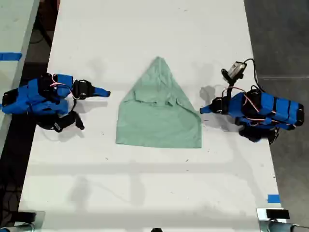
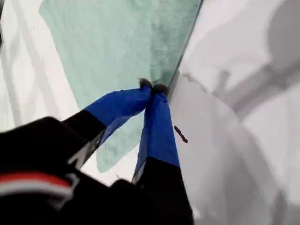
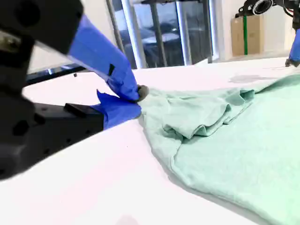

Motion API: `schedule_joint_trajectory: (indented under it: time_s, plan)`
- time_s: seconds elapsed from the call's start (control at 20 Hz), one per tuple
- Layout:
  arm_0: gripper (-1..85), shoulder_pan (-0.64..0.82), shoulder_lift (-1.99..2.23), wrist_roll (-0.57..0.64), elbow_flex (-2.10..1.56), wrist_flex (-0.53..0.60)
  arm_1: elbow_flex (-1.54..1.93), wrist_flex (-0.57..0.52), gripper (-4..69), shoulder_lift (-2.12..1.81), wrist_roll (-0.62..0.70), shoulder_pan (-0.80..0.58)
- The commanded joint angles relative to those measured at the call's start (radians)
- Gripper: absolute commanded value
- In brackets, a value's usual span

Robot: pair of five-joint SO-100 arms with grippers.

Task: Fold t shirt

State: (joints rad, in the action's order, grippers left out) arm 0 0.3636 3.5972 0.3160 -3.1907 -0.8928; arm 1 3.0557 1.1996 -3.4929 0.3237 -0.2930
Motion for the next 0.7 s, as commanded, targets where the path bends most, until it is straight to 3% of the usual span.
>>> schedule_joint_trajectory:
  time_s: [0.0,0.25,0.3,0.4,0.55,0.65]
  plan:
    - [-0.1,0.002,0.005,-0.032,0.002,-0.018,0.049,-0.075,-1.2,-0.015,-0.39,0.186]
    - [-0.1,0.002,0.005,-0.015,0.002,-0.011,-0.015,-0.087,-2.2,0.078,-0.387,0.209]
    - [-0.1,0.002,0.005,-0.015,0.002,-0.011,-0.055,-0.118,3.6,0.175,-0.407,0.216]
    - [-0.1,-0.005,0.005,-0.014,0.002,-0.011,-0.198,-0.172,24.8,0.489,-0.525,0.265]
    - [-0.1,-0.006,0.005,-0.014,0.002,-0.011,-0.442,-0.264,33.3,1.098,-0.563,0.293]
    - [-0.1,-0.009,0.005,-0.014,0.002,-0.011,-0.655,-0.221,36.7,1.417,-0.574,0.302]
